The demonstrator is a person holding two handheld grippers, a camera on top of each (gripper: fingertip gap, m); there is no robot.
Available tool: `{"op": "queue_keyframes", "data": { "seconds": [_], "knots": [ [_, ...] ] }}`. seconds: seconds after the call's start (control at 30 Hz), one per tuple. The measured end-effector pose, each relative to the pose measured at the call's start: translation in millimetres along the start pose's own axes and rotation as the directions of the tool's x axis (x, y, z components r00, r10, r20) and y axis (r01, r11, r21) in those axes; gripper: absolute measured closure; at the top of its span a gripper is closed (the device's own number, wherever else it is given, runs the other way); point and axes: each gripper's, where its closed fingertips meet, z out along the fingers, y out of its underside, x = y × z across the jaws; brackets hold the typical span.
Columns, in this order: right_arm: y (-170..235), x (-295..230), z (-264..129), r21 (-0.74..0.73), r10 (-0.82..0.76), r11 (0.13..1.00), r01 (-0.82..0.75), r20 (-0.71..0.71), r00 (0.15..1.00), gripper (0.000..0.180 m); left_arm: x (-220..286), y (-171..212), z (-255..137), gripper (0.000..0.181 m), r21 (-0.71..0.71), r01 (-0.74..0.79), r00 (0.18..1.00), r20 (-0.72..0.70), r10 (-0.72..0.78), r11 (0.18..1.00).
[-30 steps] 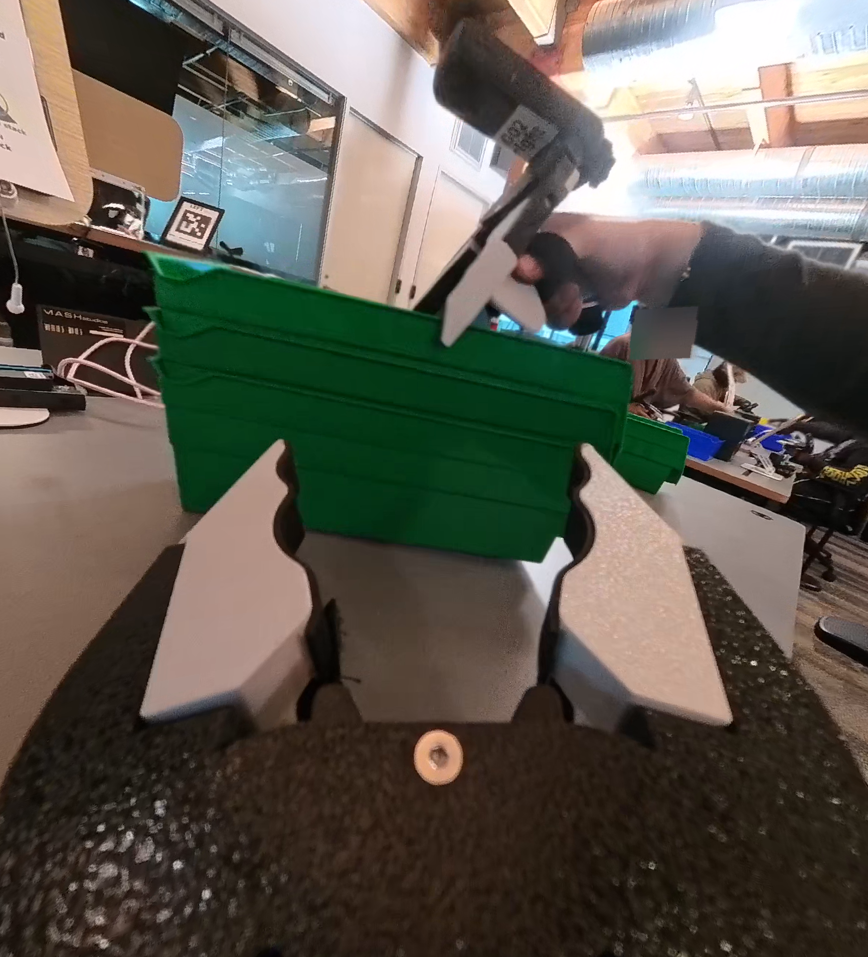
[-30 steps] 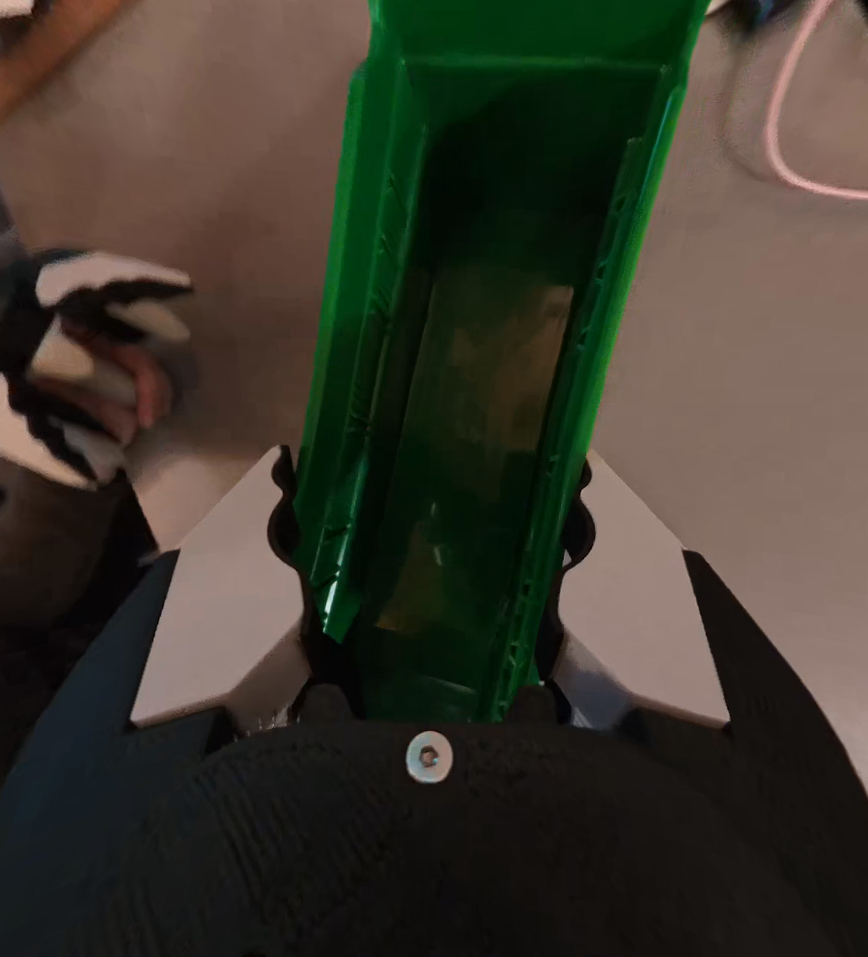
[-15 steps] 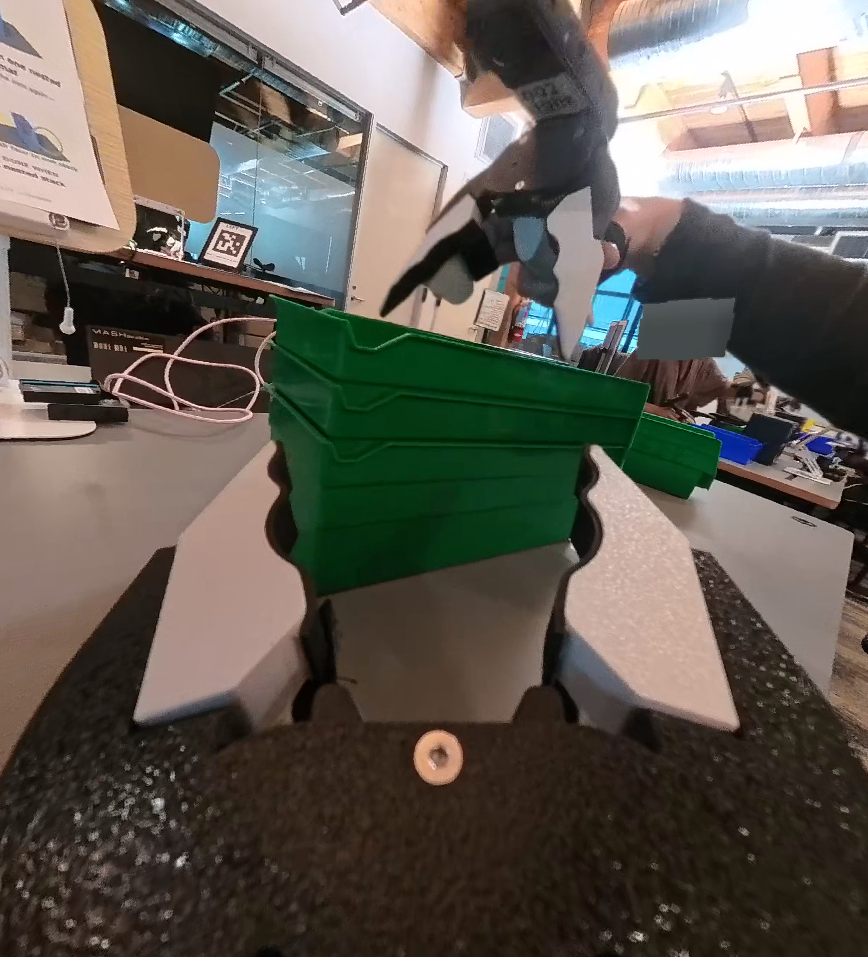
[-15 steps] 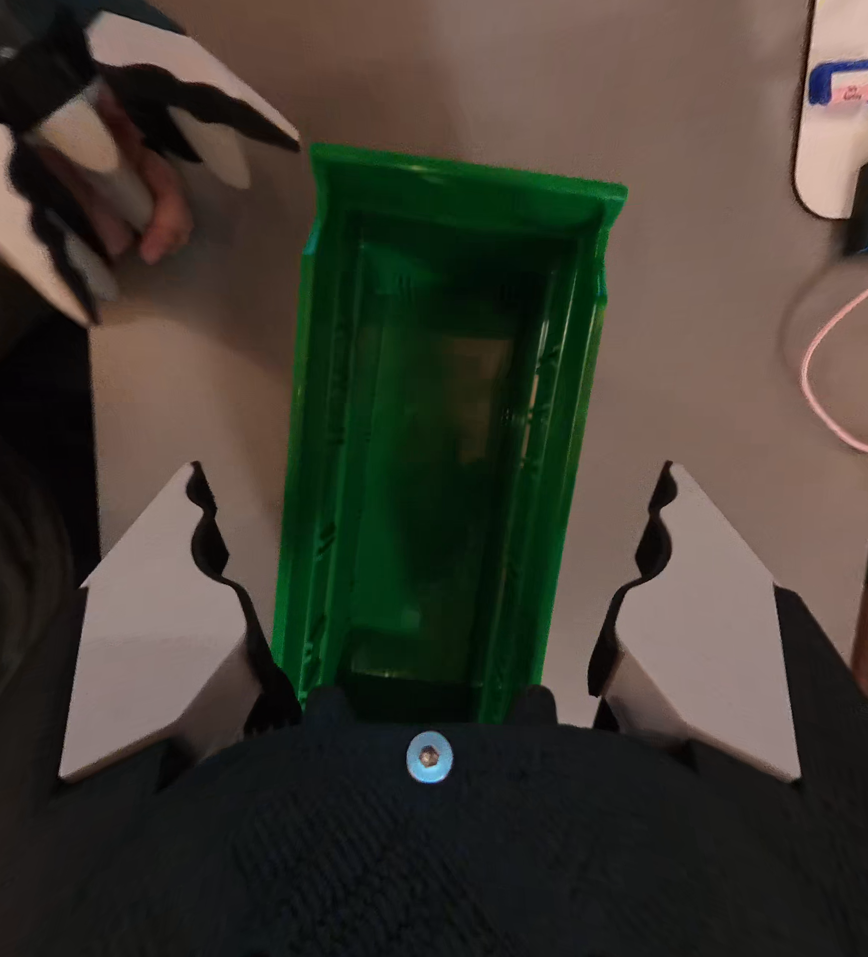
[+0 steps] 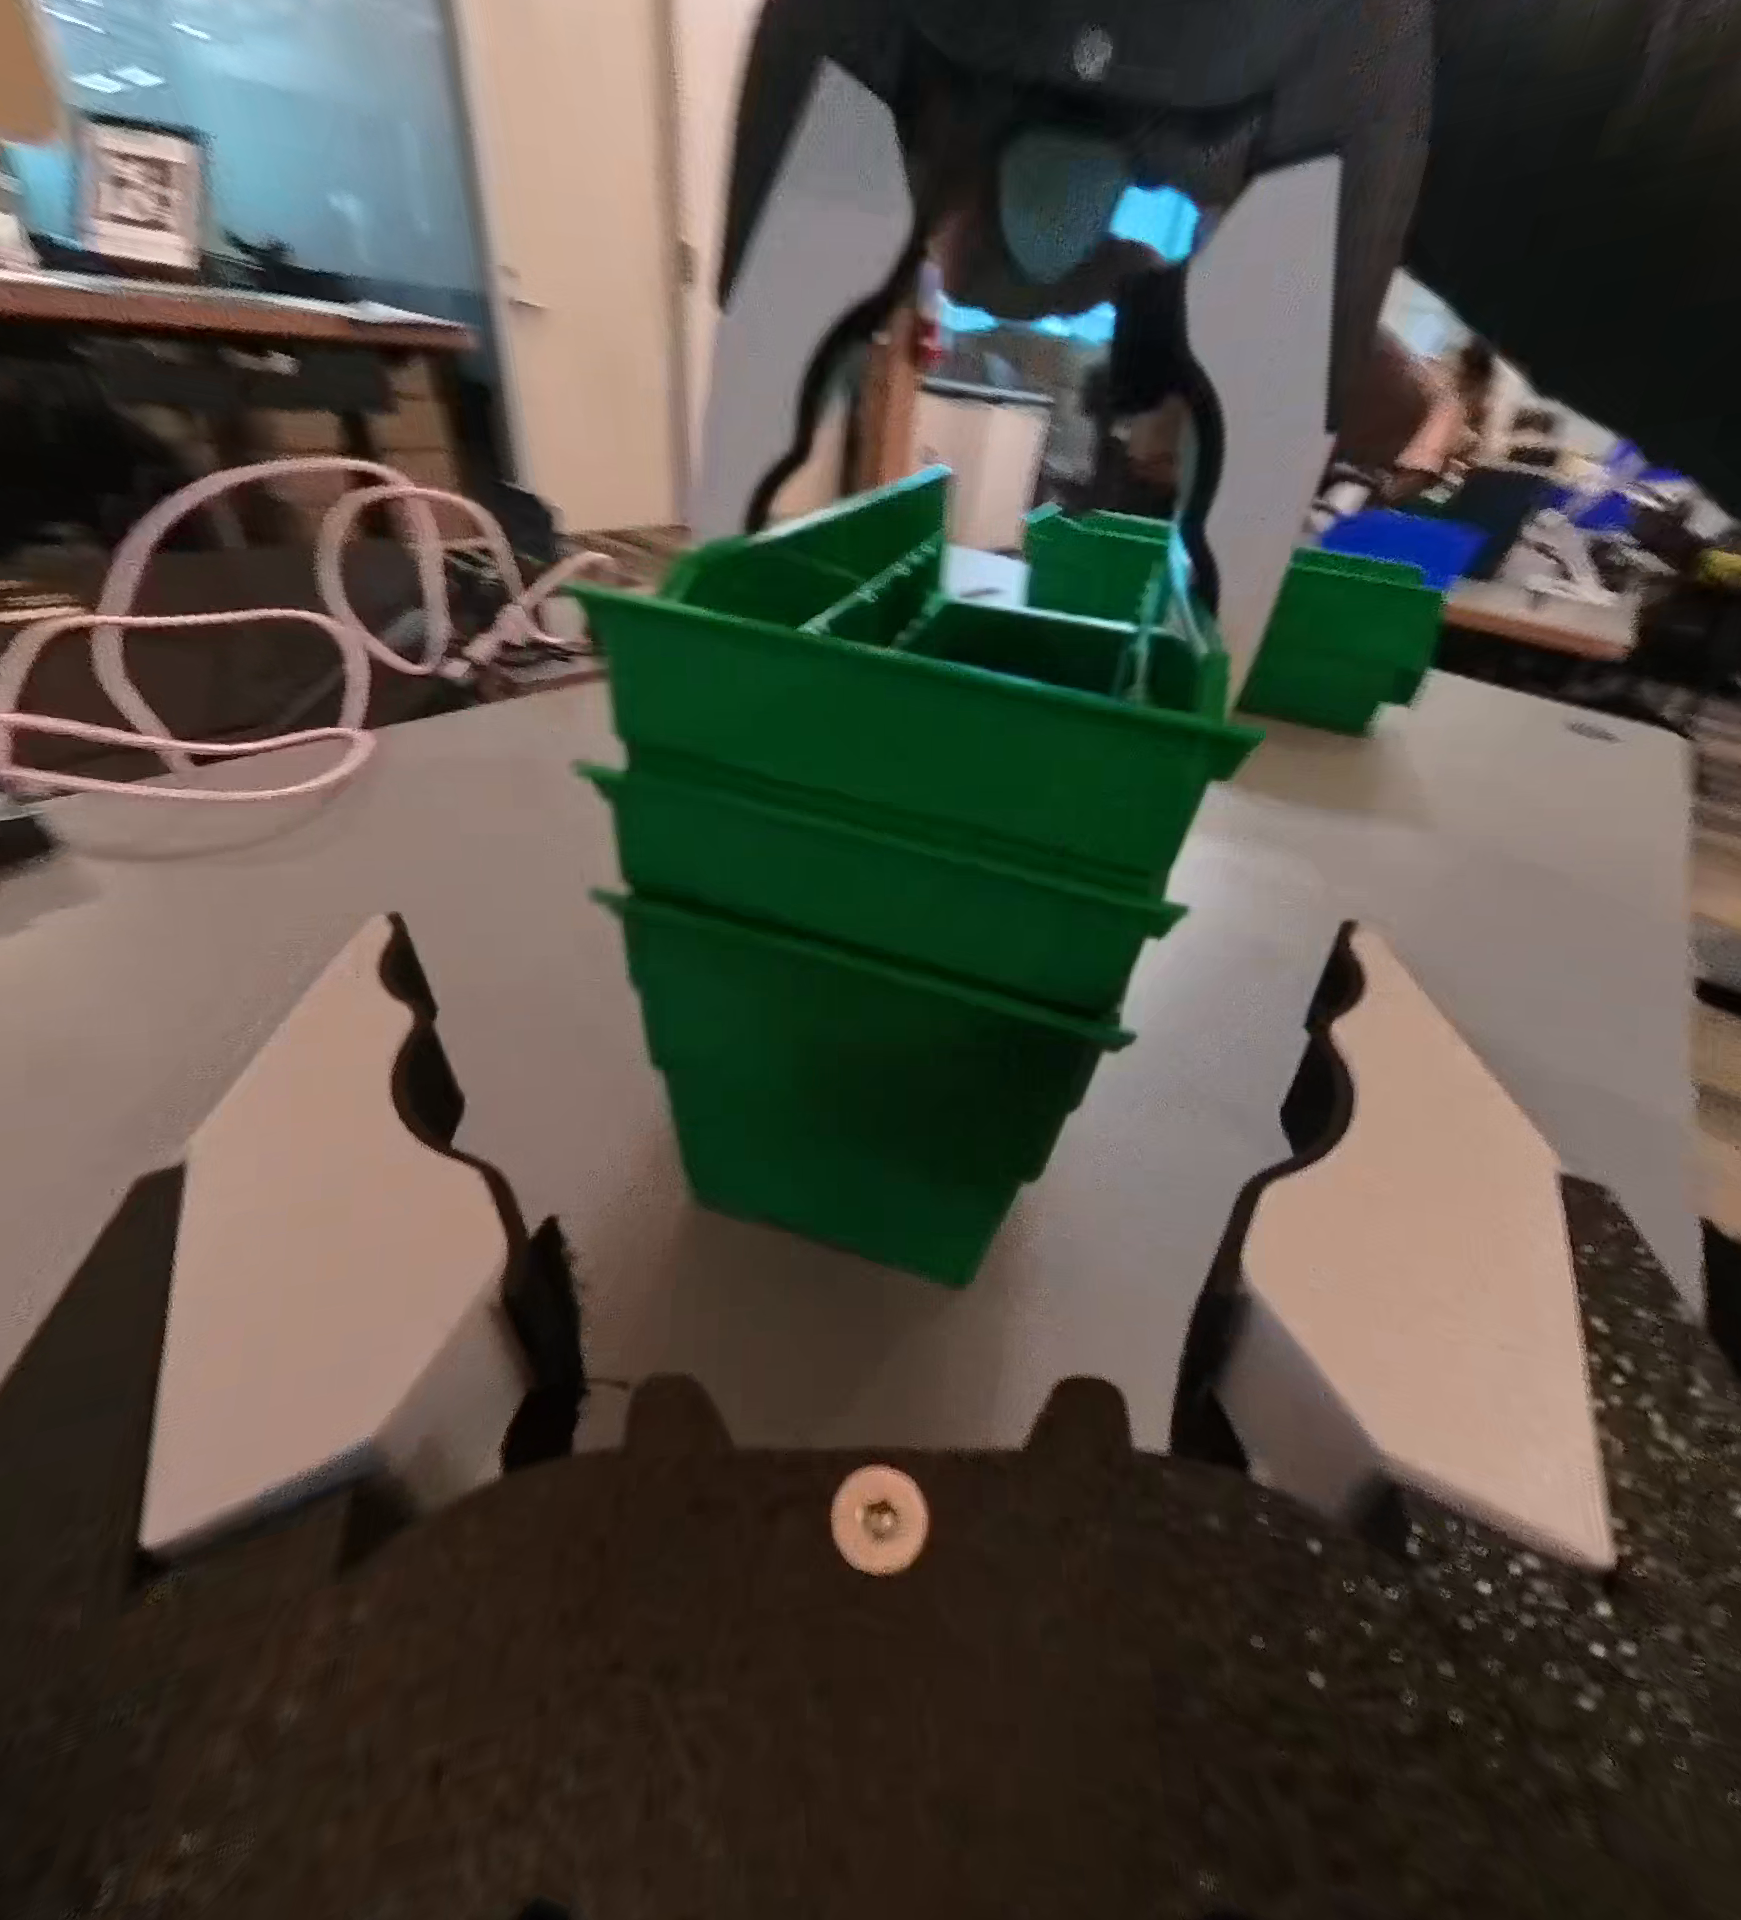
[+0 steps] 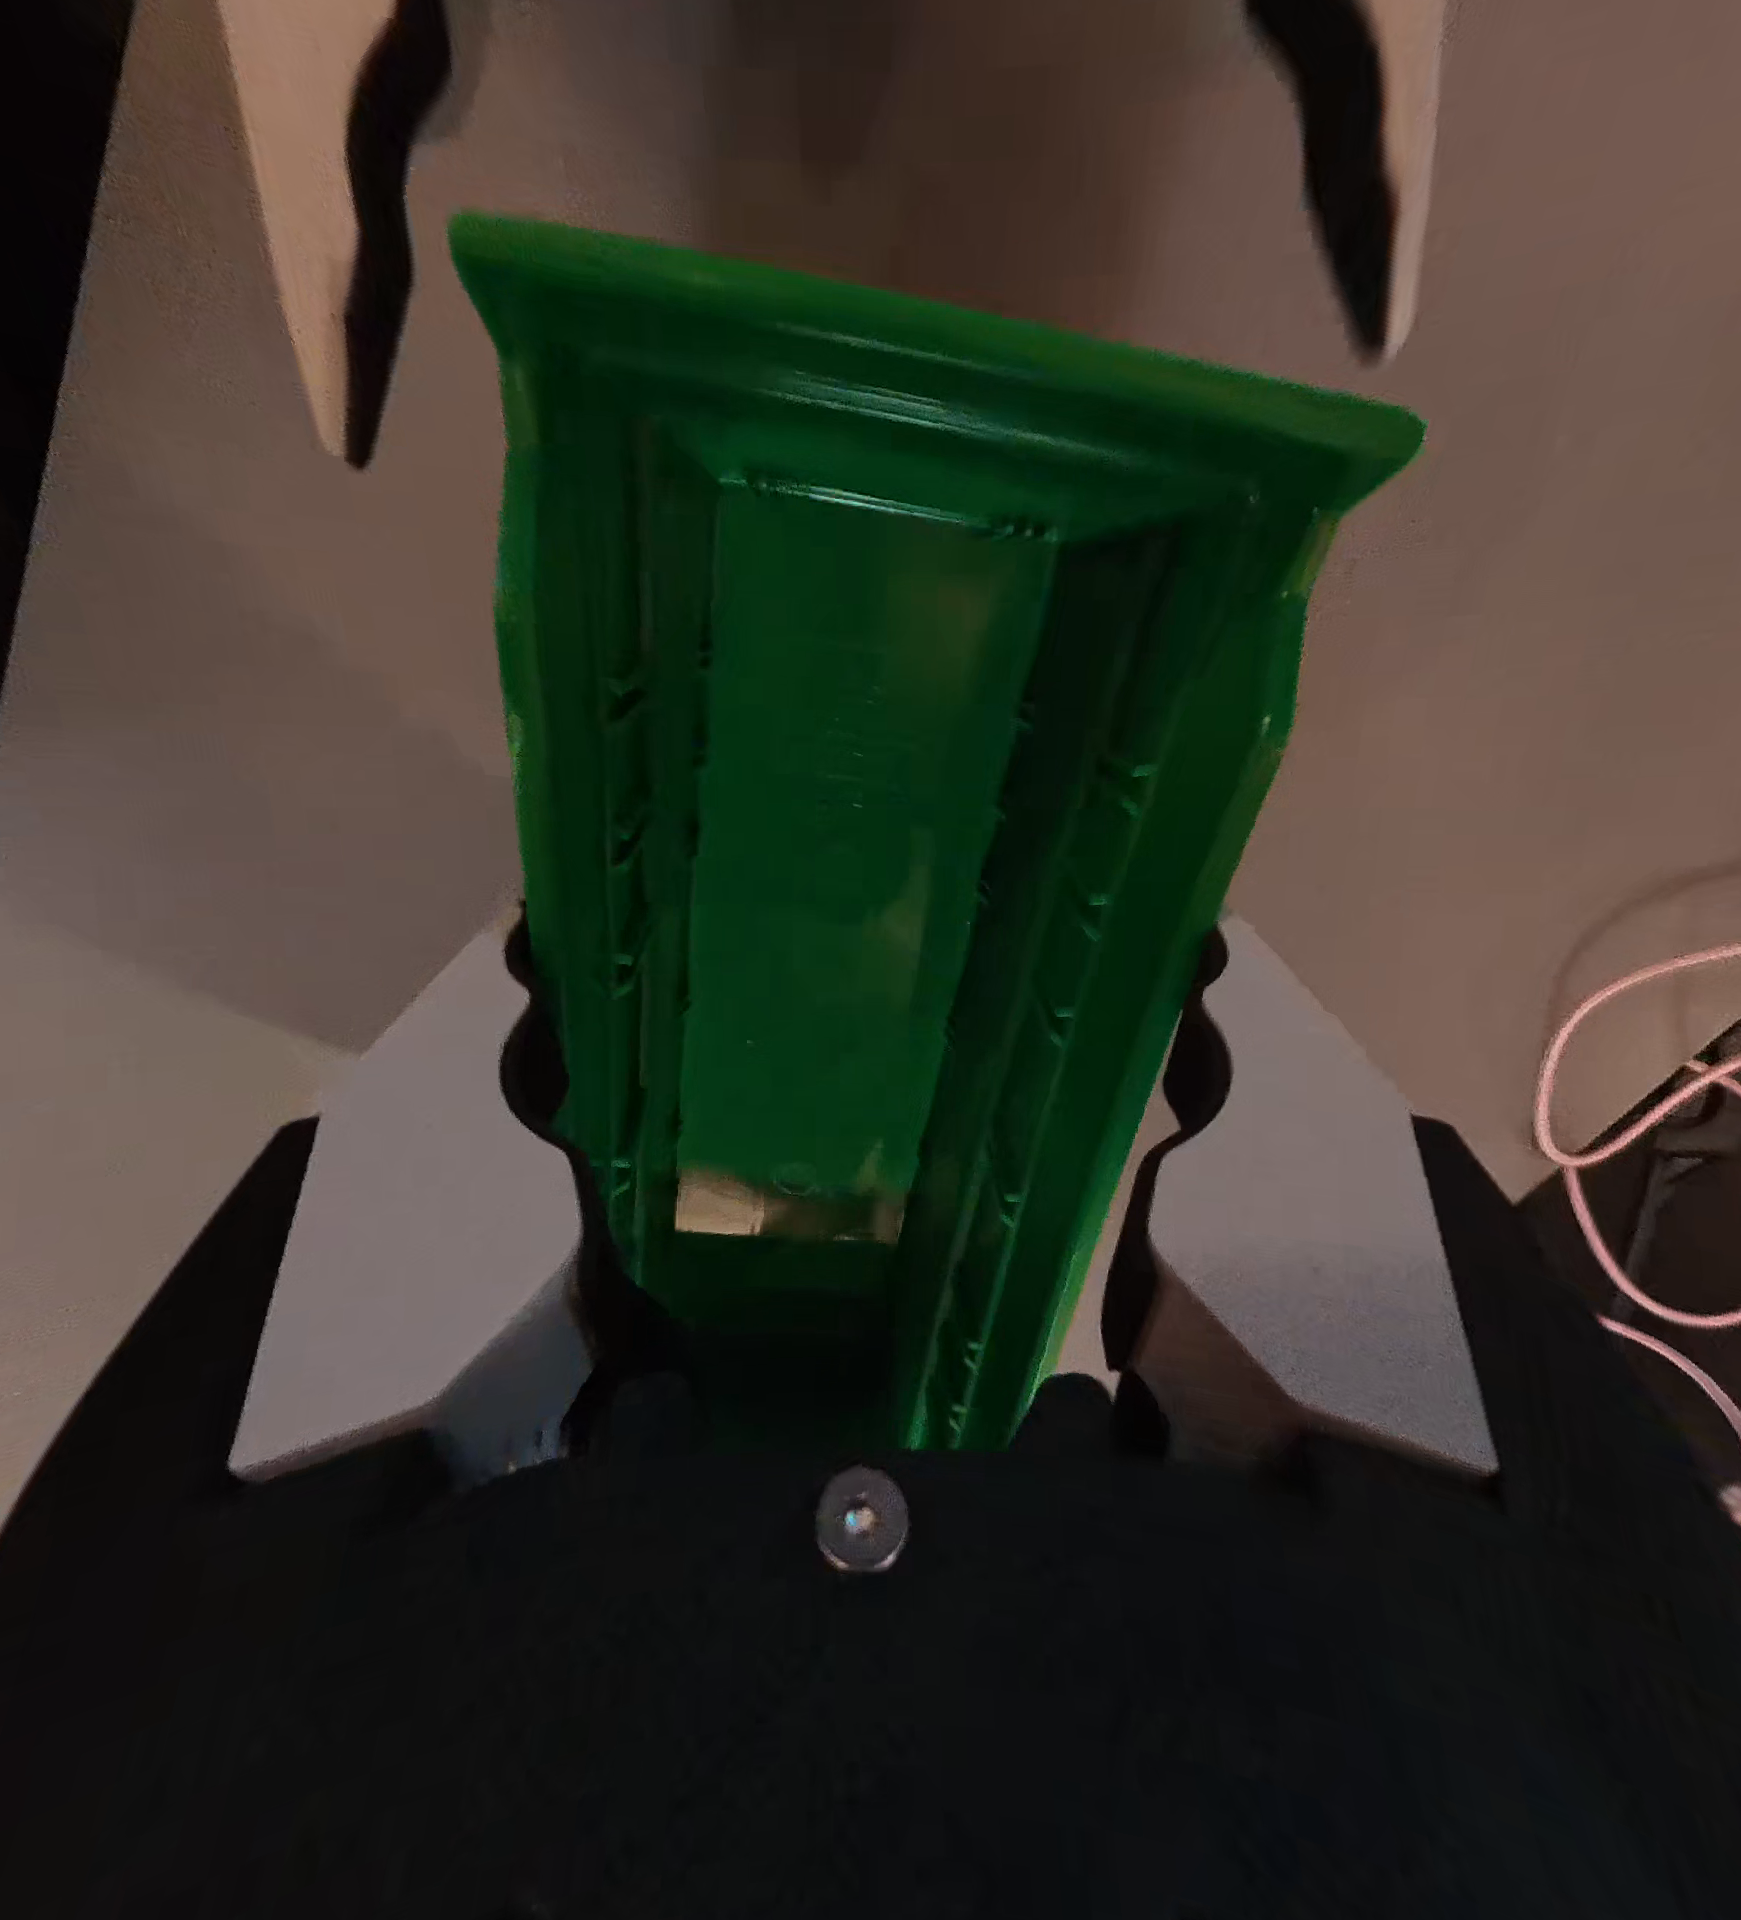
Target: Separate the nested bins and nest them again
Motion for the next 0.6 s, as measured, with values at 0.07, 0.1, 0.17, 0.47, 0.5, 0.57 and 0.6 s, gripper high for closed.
{"op": "queue_keyframes", "data": {
  "seconds": [0.07,0.1,0.17,0.47,0.5,0.57,0.6],
  "knots": [
    [1.8,-3.9,-0.6,-0.008,-0.015,1.0,0.014,-0.011,1.0,0.055,16.1,5.6,16.1,0.022,-0.038,-0.014,0.994,-0.106,0.01,0.999],
    [4.3,-4.9,-1.0,-0.018,-0.015,1.0,0.014,-0.014,1.0,0.053,21.3,8.9,24.0,0.022,-0.057,-0.027,0.991,-0.133,0.019,0.998],
    [12.1,-4.8,-3.5,-0.045,-0.008,0.999,0.007,-0.017,1.0,0.053,24.5,17.2,38.6,0.022,-0.103,-0.073,0.988,-0.14,0.058,0.992],
    [26.6,2.1,-8.3,-0.02,0.019,1.0,-0.019,0.022,1.0,0.069,9.9,15.1,59.5,0.033,-0.113,-0.079,0.984,-0.166,0.06,0.99],
    [26.2,2.6,-9.3,-0.004,0.021,1.0,-0.021,0.021,1.0,0.071,9.4,15.0,59.7,0.034,-0.117,-0.069,0.985,-0.167,0.049,0.991],
    [26.4,3.4,-11.3,0.021,0.021,1.0,-0.022,0.021,1.0,0.073,8.4,17.0,59.7,0.035,-0.149,-0.071,0.985,-0.163,0.047,0.986],
    [27.1,4.2,-12.4,0.028,0.021,0.999,-0.022,0.019,1.0,0.074,7.7,17.9,60.3,0.036,-0.164,-0.072,0.986,-0.159,0.046,0.984]
  ]
}}
